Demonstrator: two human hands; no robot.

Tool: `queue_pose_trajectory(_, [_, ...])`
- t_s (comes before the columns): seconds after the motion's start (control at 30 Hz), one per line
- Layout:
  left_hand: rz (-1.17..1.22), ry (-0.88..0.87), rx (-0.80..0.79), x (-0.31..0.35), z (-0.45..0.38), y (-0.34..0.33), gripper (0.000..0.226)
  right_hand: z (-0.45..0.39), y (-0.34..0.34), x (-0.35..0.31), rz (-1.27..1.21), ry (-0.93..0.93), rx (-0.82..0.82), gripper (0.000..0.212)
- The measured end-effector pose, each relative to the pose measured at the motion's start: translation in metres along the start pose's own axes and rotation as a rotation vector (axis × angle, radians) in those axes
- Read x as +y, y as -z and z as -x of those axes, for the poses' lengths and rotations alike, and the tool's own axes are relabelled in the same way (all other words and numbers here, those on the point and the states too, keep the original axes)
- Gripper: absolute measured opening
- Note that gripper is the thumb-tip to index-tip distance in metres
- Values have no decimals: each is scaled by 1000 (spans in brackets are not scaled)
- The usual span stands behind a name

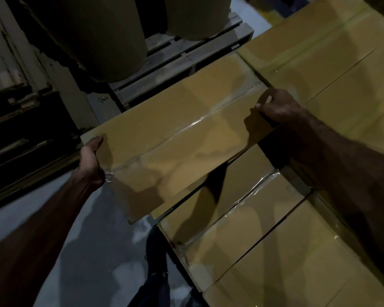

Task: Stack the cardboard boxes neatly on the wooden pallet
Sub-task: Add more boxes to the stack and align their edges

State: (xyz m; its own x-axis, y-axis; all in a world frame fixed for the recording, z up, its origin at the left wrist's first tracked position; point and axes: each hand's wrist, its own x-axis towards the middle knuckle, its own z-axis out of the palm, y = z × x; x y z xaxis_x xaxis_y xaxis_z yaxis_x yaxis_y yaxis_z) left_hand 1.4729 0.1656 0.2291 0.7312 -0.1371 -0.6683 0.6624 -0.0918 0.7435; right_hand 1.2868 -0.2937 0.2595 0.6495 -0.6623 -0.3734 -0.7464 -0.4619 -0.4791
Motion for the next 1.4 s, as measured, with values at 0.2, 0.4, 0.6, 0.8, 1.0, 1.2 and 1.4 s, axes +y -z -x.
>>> queue_pose_trajectory(0.2, [-13,-1,10,-12,-4,3,26,17,-9,3,103,118,42,32])
queue_pose_trajectory(0.4, [127,-34,-12,-41,22,4,45,77,-54,12,317,199,198,50])
queue_pose_trajectory(0.6, [149,-39,-3,-86,38,25,71,182,-146,8,240,293,332,52])
queue_pose_trajectory(0.8, [108,-16,44,-143,30,39,86,281,-264,41,224,475,154,57])
queue_pose_trajectory(1.0, [82,24,-88,-196,-25,58,83,295,-343,53,337,647,-70,60])
queue_pose_trajectory(1.2, [119,-117,-94,-216,-72,64,77,277,-400,48,367,796,21,69])
queue_pose_trajectory(1.4, [86,-297,-122,-208,-116,70,73,261,-432,47,370,759,84,97])
